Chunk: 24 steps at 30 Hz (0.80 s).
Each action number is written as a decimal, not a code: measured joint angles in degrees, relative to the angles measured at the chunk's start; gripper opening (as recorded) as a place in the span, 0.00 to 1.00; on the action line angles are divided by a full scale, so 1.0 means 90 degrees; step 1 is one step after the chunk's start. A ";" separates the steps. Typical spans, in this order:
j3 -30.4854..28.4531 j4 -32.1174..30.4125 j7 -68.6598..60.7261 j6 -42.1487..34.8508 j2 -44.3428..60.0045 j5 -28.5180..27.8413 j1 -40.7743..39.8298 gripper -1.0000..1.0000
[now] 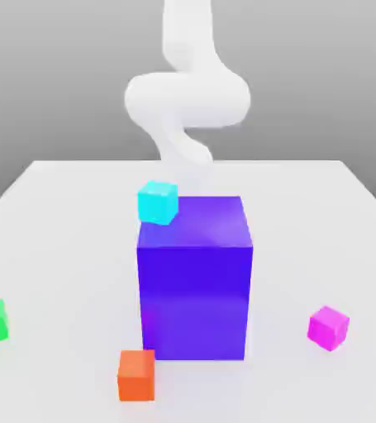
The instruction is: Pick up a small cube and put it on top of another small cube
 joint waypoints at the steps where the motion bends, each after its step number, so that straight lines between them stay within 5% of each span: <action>1: 0.0022 -0.0108 -0.0104 0.0137 0.0253 0.0104 0.0140 0.50; 15: 0.0913 -0.1503 -0.0906 0.1935 0.3506 0.0737 0.1665 0.50; 24: 0.0981 -0.2194 0.0018 0.3209 0.5569 -0.0815 0.2550 0.50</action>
